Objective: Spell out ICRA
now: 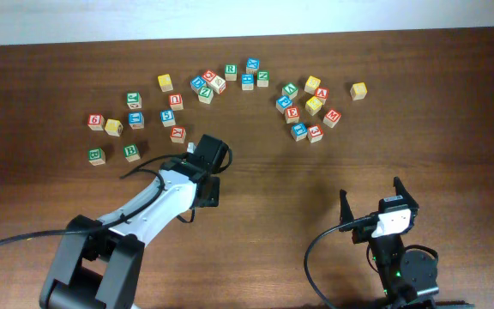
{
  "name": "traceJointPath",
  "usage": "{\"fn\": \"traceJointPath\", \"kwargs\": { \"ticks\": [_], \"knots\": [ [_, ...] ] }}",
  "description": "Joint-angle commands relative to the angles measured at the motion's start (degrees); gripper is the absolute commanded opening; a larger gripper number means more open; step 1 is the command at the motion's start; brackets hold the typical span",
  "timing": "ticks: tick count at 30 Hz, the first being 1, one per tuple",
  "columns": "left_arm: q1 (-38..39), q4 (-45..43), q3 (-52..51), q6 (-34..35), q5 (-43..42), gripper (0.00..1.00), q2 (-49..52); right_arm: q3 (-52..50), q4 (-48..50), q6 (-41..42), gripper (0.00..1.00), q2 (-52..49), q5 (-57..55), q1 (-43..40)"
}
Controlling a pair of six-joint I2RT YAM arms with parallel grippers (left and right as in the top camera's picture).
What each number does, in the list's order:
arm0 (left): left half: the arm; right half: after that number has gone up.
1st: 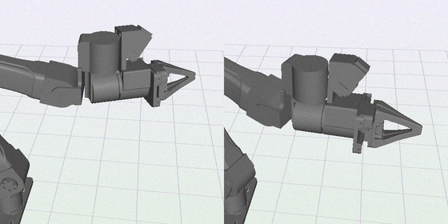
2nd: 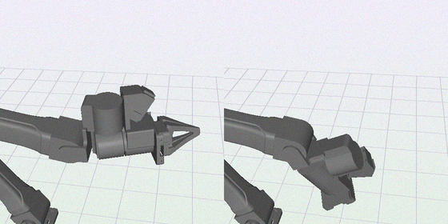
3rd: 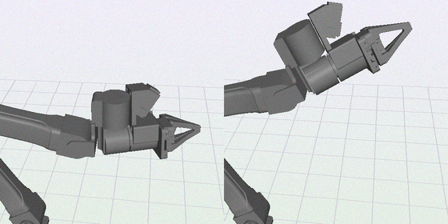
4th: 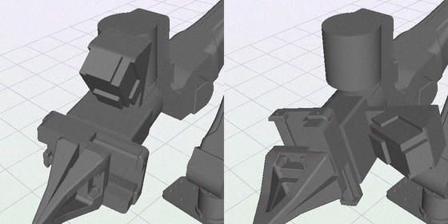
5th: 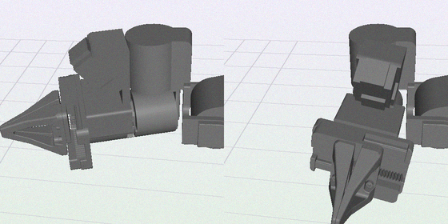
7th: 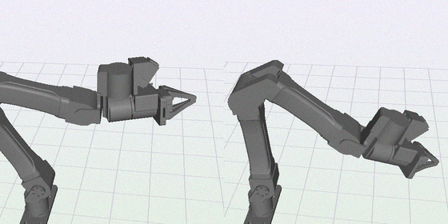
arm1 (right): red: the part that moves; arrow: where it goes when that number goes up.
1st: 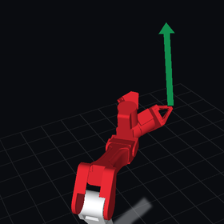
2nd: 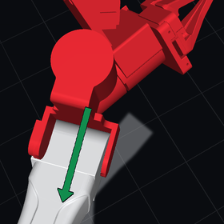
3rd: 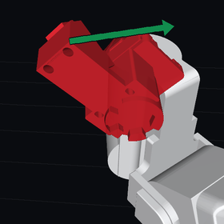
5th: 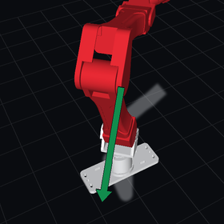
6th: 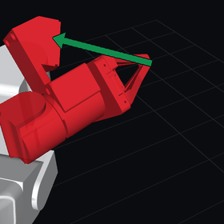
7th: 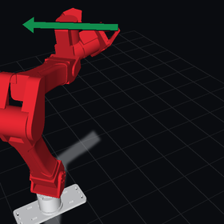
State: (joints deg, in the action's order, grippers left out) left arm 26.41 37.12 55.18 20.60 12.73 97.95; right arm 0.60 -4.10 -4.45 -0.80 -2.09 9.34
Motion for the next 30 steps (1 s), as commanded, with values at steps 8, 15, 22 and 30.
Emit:
{"fn": "traceJointPath", "kwargs": {
  "ticks": [8, 15, 22, 30],
  "knots": [
    [0.07, -0.28, -0.63, 1.18, 4.17, 0.00, 0.52, -0.28, -0.44, 0.68, 0.98, 0.44, -0.04, -0.42],
    [0.07, -0.46, -0.61, 1.16, -1.01, 0.00, 0.50, -0.28, -0.44, 0.68, 0.98, 0.44, -0.04, -0.42],
    [0.07, 5.70, -0.61, 0.79, -8.04, 0.00, 0.50, -0.28, -0.44, 0.68, 0.98, 0.44, -0.04, -0.42],
    [0.04, 12.72, -1.90, 6.05, -7.23, 0.00, 0.50, -0.28, -0.44, 0.68, 0.98, 0.44, -0.04, -0.42]
  ]
}}
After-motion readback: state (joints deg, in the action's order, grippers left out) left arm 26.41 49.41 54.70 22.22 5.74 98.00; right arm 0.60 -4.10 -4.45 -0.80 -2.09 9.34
